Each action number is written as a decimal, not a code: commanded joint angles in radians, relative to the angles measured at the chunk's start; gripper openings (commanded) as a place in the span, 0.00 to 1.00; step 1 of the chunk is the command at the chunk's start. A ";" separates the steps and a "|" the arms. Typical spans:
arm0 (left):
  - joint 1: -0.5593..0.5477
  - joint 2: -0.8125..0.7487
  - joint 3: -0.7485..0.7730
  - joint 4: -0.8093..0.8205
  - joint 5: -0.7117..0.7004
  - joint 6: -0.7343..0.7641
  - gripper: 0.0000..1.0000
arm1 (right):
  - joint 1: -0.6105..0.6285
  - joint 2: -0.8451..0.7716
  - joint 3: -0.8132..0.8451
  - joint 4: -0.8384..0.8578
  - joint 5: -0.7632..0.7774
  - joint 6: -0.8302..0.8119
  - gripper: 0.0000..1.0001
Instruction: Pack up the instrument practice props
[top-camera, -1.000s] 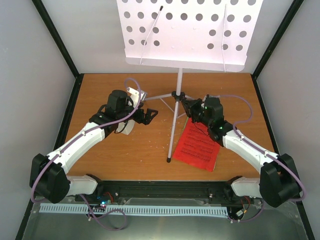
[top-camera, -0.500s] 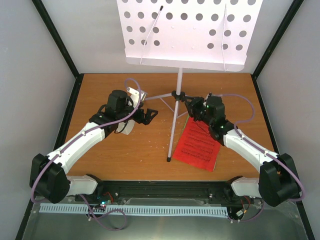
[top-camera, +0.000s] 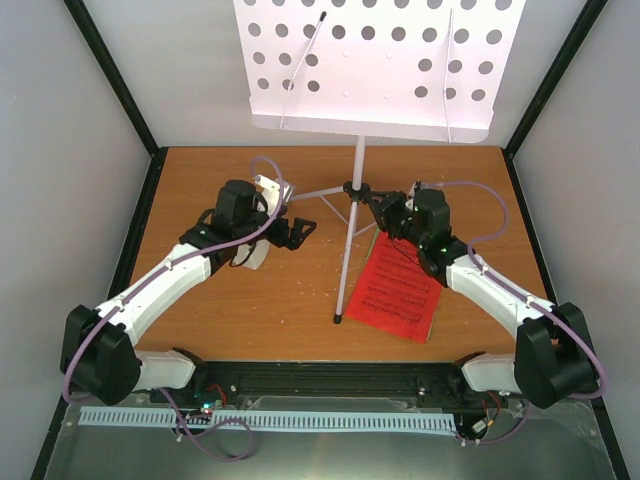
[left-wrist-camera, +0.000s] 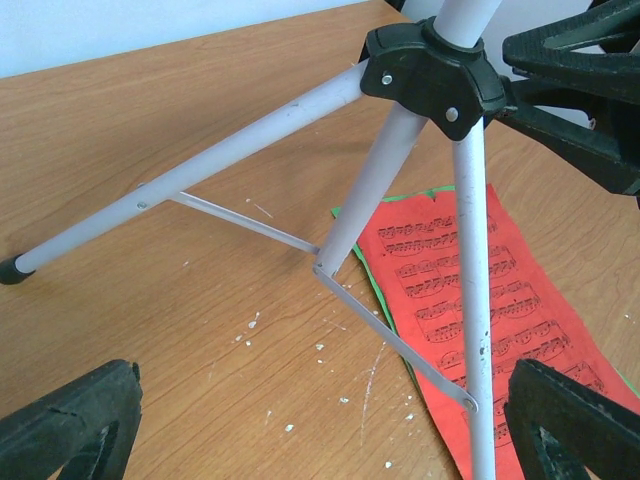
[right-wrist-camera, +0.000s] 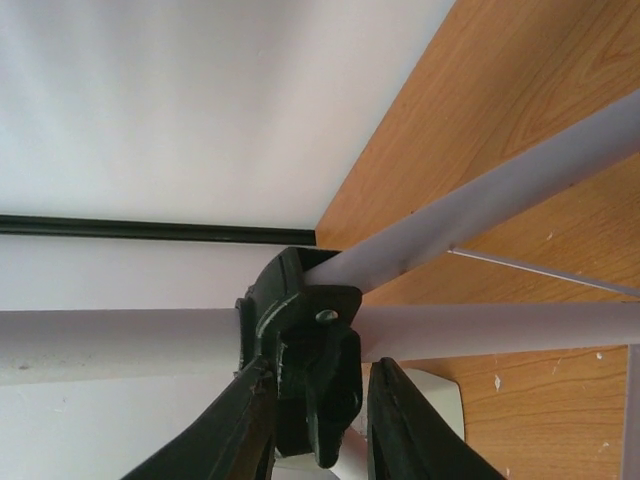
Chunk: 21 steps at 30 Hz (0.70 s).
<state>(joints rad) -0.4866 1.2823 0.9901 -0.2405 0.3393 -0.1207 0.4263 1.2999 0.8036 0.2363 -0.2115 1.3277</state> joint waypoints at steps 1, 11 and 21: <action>0.000 0.008 0.004 0.008 -0.007 0.019 0.99 | 0.000 0.026 0.005 0.027 -0.032 -0.016 0.27; 0.000 0.010 0.004 0.007 -0.010 0.021 1.00 | 0.000 0.019 -0.026 0.057 0.017 -0.097 0.12; 0.000 0.018 0.004 0.006 -0.006 0.021 0.99 | -0.001 0.011 -0.134 0.243 0.127 -0.557 0.03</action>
<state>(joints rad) -0.4866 1.2877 0.9897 -0.2405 0.3393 -0.1204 0.4305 1.3117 0.7136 0.4133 -0.1806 1.0794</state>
